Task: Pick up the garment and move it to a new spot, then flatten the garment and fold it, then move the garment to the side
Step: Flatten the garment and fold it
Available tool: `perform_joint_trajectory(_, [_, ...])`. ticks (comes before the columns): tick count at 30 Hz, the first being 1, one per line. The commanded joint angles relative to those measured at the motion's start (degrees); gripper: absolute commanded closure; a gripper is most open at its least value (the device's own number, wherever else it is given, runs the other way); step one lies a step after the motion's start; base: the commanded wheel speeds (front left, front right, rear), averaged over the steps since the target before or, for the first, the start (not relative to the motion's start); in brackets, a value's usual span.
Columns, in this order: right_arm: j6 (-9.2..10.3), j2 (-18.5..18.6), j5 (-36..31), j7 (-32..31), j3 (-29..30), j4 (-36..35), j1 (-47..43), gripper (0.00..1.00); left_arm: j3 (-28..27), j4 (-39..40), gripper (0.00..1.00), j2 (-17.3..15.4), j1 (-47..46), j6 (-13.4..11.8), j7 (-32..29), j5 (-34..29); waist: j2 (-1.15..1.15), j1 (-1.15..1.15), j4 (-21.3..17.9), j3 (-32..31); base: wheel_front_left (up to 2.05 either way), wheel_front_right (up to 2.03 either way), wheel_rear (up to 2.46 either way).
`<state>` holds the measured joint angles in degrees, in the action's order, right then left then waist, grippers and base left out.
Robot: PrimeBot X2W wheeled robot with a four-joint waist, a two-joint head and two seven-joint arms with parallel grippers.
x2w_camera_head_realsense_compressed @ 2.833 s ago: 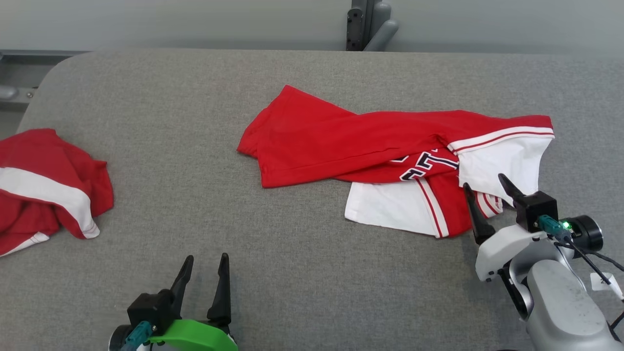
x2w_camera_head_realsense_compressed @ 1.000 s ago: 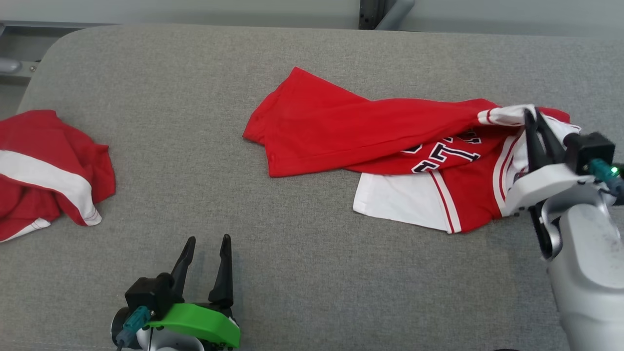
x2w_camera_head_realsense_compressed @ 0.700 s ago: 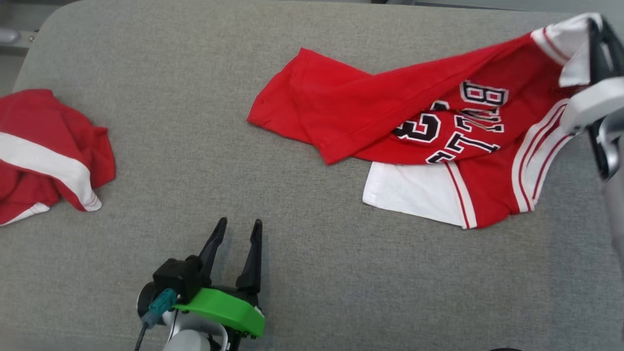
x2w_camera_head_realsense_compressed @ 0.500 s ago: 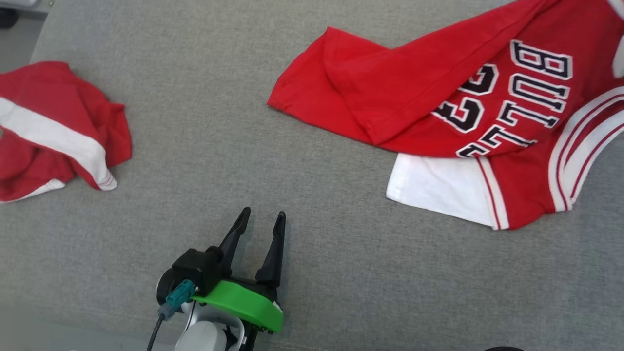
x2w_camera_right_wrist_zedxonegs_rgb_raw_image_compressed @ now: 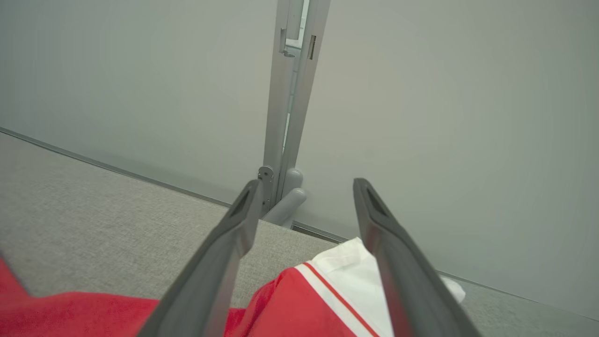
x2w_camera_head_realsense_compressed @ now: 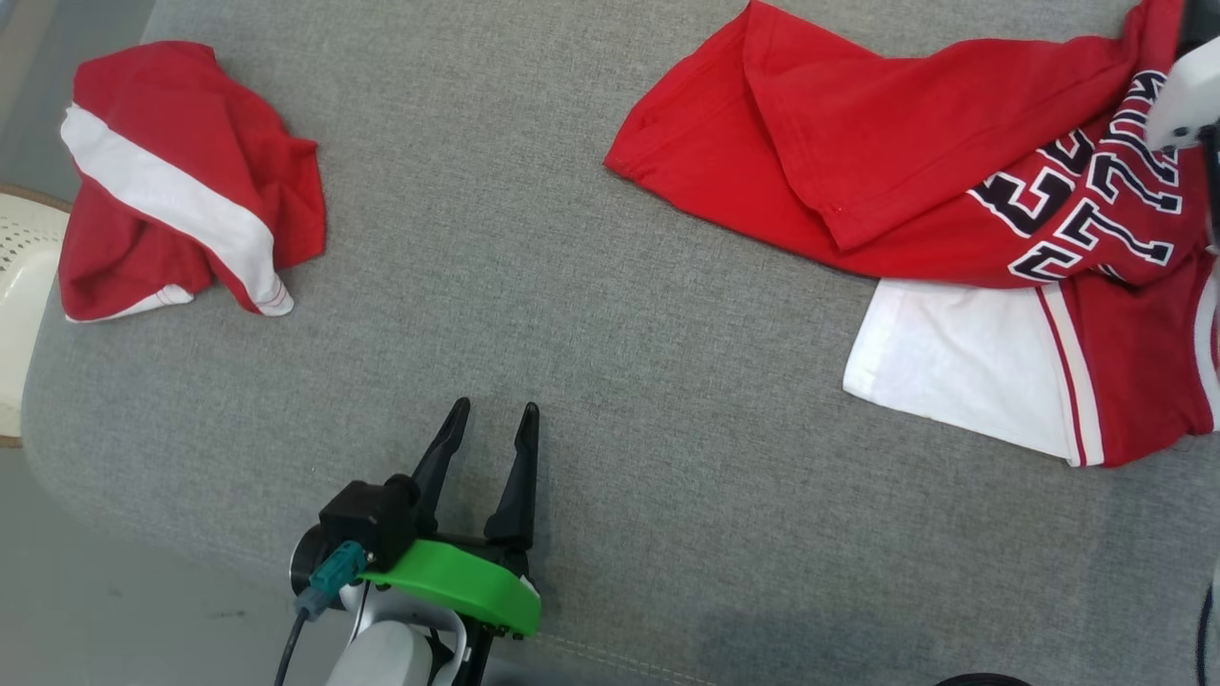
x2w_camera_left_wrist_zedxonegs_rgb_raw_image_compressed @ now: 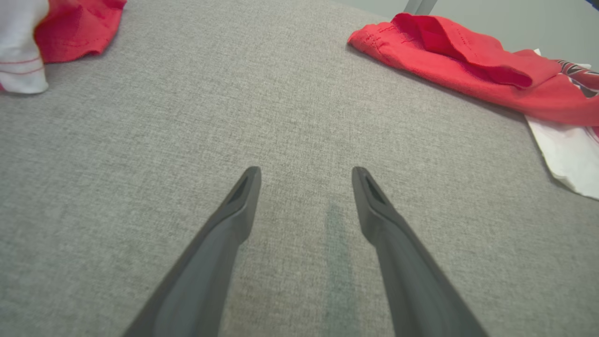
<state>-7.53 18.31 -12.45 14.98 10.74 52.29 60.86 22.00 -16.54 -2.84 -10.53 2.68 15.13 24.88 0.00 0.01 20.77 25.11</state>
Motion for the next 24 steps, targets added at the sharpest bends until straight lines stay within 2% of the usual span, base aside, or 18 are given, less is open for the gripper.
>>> perform_joint_trajectory(1, [0.08, -0.96, 1.42, 0.2, -1.17, -1.53, -2.16, 0.0, -0.63, -0.15, 0.0, -0.1, 0.48, 0.21, 0.03, -0.48, 0.0, -0.01, -3.23, -3.26, 0.0, 0.0, 0.0])
perform_joint_trajectory(10, [0.08, -4.15, 12.9, 0.22, -8.81, -11.45, -18.21, 0.0, -4.39, -1.85, 0.0, -0.13, 2.76, 1.06, 0.04, -2.56, 0.0, -0.01, -9.39, -10.59, 0.0, 0.0, 0.0])
perform_joint_trajectory(17, [0.08, -6.0, 18.52, 0.22, -13.73, -16.5, -28.41, 0.0, -6.43, -3.2, 0.0, -0.15, 5.01, 1.79, 0.03, -3.79, 0.0, -0.01, -11.16, -13.89, 0.0, 0.0, 0.0])
perform_joint_trajectory(24, [0.08, -7.94, 22.47, 0.23, -22.09, -19.71, -38.07, 0.0, -8.25, -4.26, 0.0, -0.14, 8.31, 2.34, 0.03, -4.33, 0.0, -0.01, -11.4, -17.08, 0.0, 0.0, 0.0])
